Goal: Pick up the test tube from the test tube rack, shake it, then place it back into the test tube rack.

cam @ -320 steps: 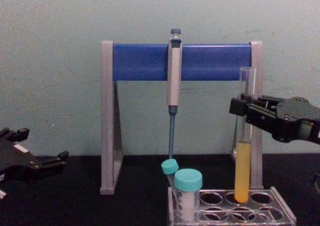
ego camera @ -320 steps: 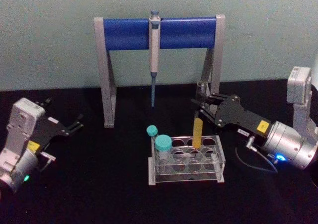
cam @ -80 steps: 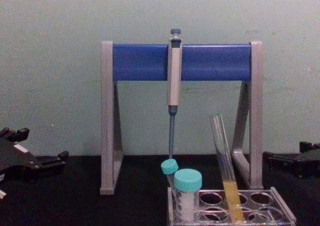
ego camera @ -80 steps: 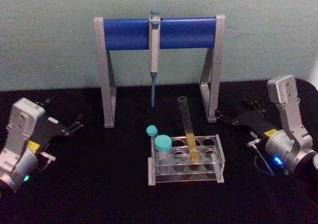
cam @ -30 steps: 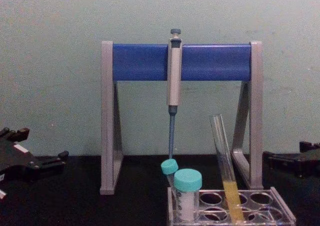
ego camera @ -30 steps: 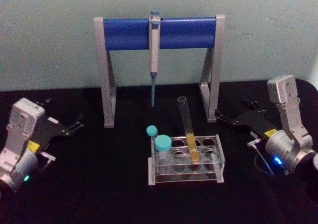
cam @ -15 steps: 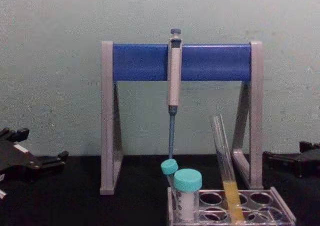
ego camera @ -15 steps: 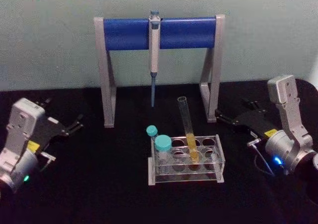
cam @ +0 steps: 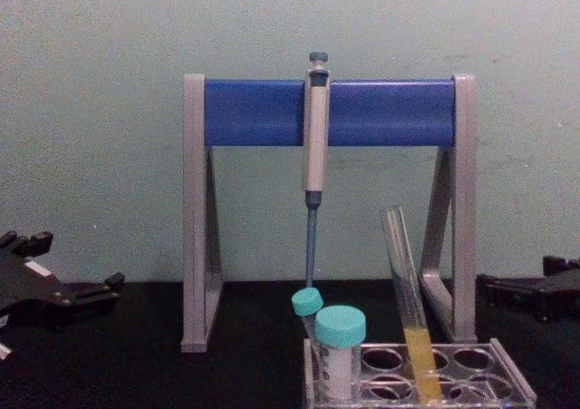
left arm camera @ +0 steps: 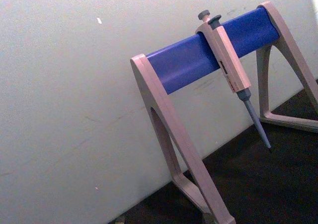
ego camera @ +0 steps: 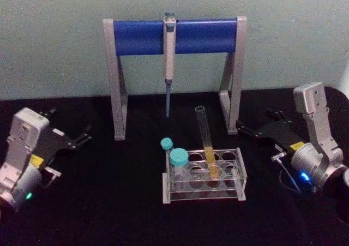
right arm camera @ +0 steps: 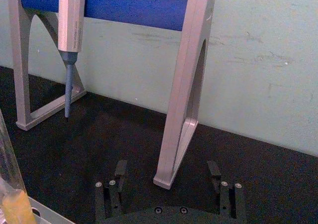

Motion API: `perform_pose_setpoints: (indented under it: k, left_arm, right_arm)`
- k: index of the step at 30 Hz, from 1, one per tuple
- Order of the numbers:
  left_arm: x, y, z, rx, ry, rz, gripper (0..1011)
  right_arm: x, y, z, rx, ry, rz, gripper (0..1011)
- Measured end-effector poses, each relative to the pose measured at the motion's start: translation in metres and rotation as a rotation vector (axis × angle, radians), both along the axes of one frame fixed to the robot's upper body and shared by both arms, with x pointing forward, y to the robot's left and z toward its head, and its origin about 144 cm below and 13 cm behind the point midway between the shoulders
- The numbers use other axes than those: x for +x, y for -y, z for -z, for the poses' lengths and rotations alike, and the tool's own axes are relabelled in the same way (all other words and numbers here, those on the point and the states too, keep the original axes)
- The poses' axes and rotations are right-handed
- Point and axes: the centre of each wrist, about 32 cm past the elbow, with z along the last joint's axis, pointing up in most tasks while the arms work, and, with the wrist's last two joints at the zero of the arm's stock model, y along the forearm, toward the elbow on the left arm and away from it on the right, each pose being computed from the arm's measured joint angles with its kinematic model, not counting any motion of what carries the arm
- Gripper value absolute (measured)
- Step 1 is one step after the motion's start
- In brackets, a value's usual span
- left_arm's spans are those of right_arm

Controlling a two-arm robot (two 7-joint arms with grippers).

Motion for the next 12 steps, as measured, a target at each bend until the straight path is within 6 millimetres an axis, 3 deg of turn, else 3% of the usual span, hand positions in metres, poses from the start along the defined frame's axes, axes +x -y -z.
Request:
perform_pose_setpoints:
  k: [12]
  left_arm:
    - [0.0,0.0,0.0001,0.0,0.0,0.0,1001]
  right_arm:
    - [0.0,0.0,0.0,0.0,0.0,0.0,1000]
